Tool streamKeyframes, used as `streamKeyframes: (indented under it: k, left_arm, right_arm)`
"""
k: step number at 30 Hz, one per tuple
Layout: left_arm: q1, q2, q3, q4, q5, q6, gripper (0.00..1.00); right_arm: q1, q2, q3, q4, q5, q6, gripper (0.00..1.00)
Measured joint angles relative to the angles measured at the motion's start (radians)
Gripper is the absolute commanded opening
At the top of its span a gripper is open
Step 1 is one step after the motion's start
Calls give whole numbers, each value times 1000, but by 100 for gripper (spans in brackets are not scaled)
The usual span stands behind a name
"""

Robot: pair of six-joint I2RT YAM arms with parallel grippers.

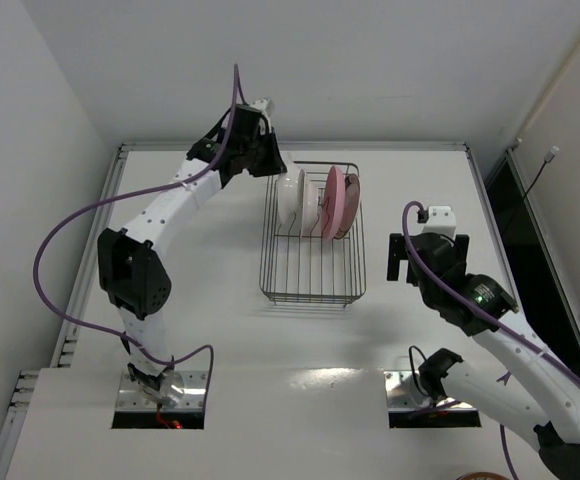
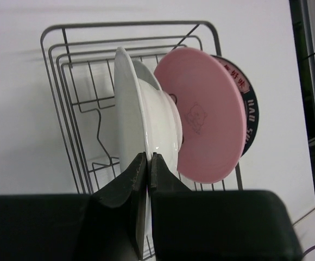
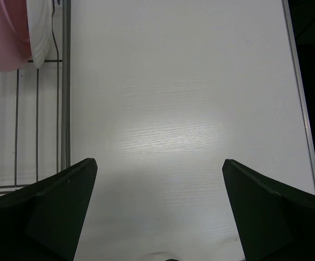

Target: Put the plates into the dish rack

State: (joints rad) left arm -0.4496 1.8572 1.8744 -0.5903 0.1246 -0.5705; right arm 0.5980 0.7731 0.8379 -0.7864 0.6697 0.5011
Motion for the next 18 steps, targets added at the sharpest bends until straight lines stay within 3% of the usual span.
streamKeyframes:
  k: [18]
  left_arm:
    - [-6,41,-65,21,-74,13,0]
  right_arm:
    - [0,7,0,0,0,0,100]
